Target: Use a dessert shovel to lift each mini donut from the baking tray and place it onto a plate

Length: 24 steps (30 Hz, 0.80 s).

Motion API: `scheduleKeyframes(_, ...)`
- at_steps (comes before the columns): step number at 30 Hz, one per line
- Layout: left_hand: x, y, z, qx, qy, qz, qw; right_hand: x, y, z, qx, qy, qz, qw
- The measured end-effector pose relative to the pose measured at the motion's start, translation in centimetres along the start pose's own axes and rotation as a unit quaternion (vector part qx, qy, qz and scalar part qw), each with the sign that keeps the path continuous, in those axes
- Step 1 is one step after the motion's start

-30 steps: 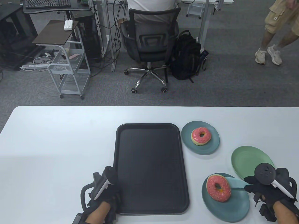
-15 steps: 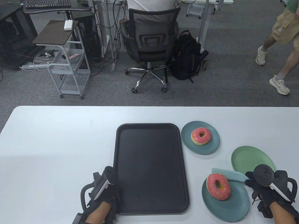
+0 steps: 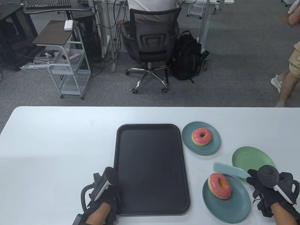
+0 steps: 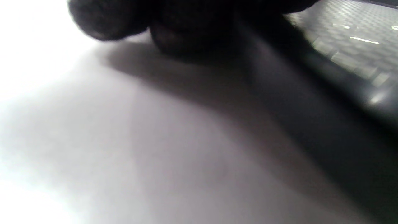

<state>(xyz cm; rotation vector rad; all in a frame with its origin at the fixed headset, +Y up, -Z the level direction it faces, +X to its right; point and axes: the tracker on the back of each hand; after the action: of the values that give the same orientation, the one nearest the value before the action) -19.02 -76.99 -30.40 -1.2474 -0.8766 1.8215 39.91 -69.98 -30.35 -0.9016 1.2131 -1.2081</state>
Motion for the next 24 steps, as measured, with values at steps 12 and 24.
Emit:
scheduleKeyframes(12,0.0,0.0,0.0,0.000,-0.001,0.002,1.000,-0.3,0.9,1.4,0.111,0.050,-0.003,0.993)
scheduleKeyframes(24,0.0,0.1,0.1,-0.001,-0.003,0.003,1.000,0.8,3.3,2.9,0.226,0.063,-0.006,0.972)
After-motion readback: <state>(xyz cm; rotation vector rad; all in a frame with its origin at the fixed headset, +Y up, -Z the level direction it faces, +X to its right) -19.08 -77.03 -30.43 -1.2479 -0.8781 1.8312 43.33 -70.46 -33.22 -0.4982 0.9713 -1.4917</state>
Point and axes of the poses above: the tracker on the back of each hand, its own z axis roughly to the little-finger side, its own y axis roughly from the wrist to the fingertips, x = y × z, and after that the axes turned 5 degrees about z, right-handed
